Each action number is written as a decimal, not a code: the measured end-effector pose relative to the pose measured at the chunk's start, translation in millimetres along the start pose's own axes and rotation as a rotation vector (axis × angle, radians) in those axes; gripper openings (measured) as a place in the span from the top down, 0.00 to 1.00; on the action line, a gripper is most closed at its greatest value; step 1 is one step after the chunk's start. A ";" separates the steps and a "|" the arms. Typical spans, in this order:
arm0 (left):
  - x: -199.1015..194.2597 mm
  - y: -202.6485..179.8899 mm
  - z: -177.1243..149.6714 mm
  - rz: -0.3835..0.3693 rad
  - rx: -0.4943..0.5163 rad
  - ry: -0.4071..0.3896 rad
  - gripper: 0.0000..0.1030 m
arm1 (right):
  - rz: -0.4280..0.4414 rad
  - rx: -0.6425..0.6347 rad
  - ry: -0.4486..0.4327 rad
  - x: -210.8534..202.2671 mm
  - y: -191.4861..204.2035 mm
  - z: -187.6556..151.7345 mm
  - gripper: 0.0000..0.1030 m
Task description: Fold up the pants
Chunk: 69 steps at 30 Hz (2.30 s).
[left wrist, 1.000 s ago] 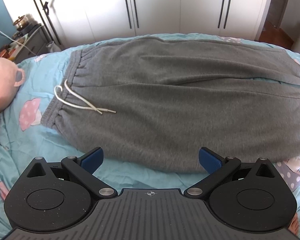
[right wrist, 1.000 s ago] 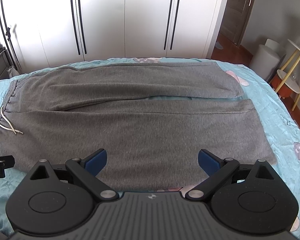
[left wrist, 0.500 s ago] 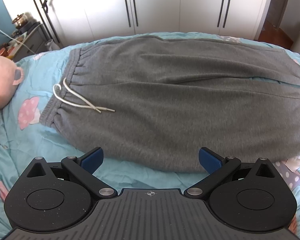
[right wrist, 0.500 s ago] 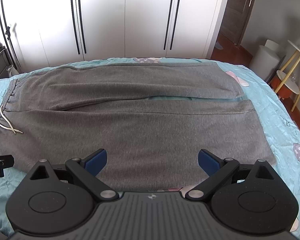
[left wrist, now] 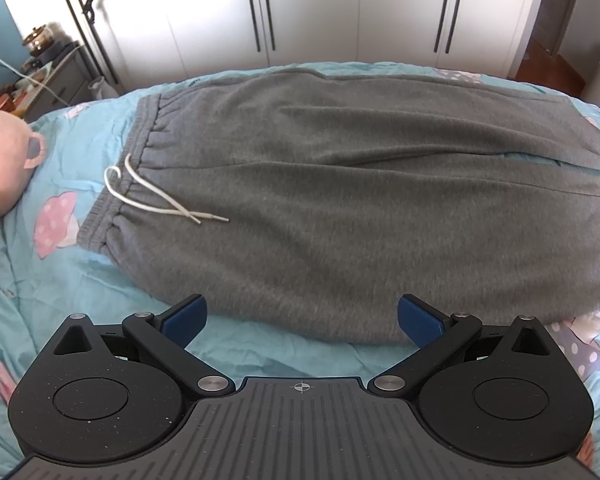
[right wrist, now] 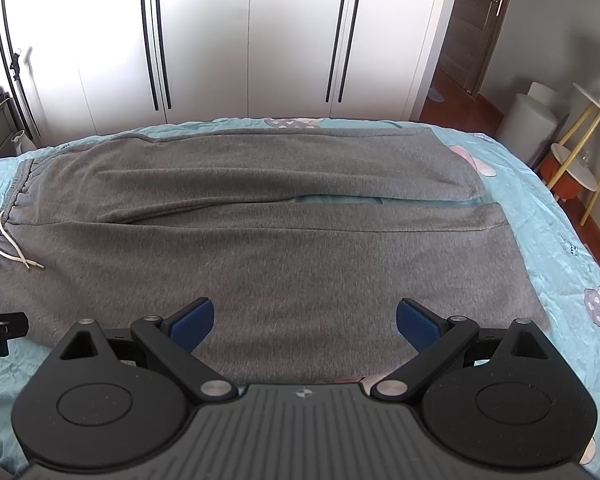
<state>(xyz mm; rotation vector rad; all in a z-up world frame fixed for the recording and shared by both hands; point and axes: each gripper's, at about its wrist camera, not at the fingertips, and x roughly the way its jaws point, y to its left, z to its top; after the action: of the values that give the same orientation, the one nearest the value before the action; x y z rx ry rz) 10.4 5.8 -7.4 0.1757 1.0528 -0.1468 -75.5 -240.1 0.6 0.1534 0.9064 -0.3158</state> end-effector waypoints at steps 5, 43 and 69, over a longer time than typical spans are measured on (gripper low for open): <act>1.5 1.2 0.9 -0.005 -0.002 0.004 0.00 | 0.004 -0.001 0.000 0.4 -0.4 0.8 0.05; 14.0 -0.8 4.7 -0.046 0.003 0.009 0.00 | -0.034 0.003 0.030 6.9 -5.6 2.4 0.05; 199.4 91.6 29.4 0.210 -0.314 -0.340 0.00 | -0.155 0.340 0.197 243.4 -81.1 244.7 0.05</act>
<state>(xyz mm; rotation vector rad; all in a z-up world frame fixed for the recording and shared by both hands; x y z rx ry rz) 151.3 81.7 -160.5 -0.0248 0.7011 0.1745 220.4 -430.5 -42.9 0.4349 1.0567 -0.6070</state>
